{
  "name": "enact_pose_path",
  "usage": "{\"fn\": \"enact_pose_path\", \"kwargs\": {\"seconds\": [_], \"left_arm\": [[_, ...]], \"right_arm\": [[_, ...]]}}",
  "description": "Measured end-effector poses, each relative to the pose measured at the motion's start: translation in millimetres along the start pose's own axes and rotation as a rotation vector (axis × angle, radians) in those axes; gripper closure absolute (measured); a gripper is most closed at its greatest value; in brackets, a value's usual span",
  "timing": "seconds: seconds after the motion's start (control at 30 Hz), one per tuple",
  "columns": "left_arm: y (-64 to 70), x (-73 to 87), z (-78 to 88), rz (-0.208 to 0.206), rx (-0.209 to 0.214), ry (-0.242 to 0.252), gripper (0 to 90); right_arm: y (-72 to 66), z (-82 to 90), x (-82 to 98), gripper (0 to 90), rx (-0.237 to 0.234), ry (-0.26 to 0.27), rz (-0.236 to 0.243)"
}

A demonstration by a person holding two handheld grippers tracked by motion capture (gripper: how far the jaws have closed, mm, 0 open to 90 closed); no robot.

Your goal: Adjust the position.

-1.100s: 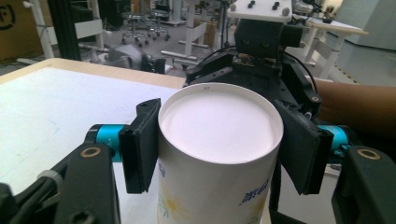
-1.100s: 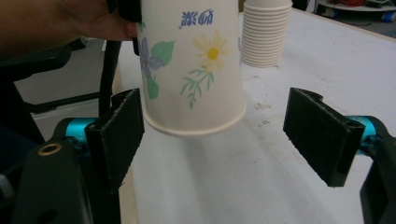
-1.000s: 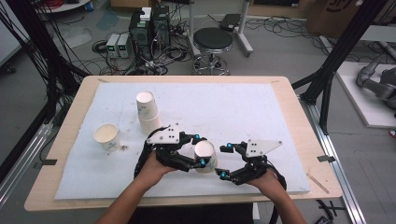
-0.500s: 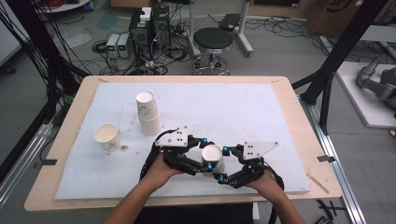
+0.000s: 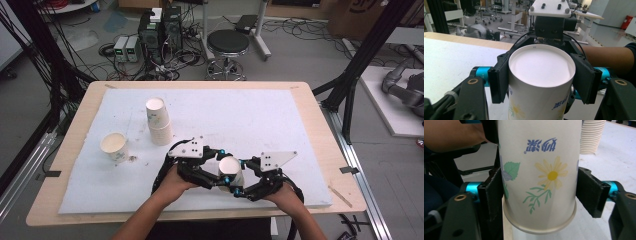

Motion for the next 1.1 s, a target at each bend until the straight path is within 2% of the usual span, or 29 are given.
{"fn": "enact_pose_path", "kwargs": {"seconds": [0.2, 0.23, 0.27, 0.3, 0.5, 0.73, 0.97, 1.1], "left_arm": [[0.7, 0.4, -0.9, -0.003, -0.02, -0.014, 35.2], [0.9, 0.7, -1.6, -0.001, -0.033, -0.023, 31.6], [0.7, 0.9, -2.5, 0.021, -0.037, -0.035, 23.3], [0.5, 1.2, -2.4, 0.026, -0.035, -0.043, 17.4], [0.9, 3.0, 2.3, 0.029, -0.034, -0.103, 16.3], [-1.6, 2.8, 9.2, 0.025, -0.05, -0.18, 16.4], [-3.2, 6.2, 11.8, 0.023, -0.062, -0.262, 16.7], [-4.1, 8.5, 10.6, 0.025, -0.061, -0.292, 16.7]], "right_arm": [[0.5, 1.0, -1.0, 32.6, 0.003, -0.012, 0.012], [0.3, 1.2, -1.1, 32.8, 0.009, -0.023, 0.015], [0.5, 1.0, -1.0, 33.0, 0.014, -0.029, 0.024], [0.5, 0.9, -0.8, 33.1, 0.022, -0.038, 0.03], [1.0, 0.1, 0.3, 33.4, 0.038, -0.086, 0.048], [2.4, -4.5, 0.4, 33.3, 0.058, -0.178, 0.072], [4.2, -11.1, -8.8, 33.2, 0.065, -0.291, 0.178], [3.0, -16.4, -14.2, 33.3, 0.064, -0.35, 0.241]]}}
Point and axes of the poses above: each handheld gripper's, and its own axes: z roughly backward along the jaws, x roughly out of its underside, y roughly to its right, the point moved 3 cm from there along -z, roughly forward along the jaws, and after that the axes turned 11 degrees about x, right-handed, at the moved point
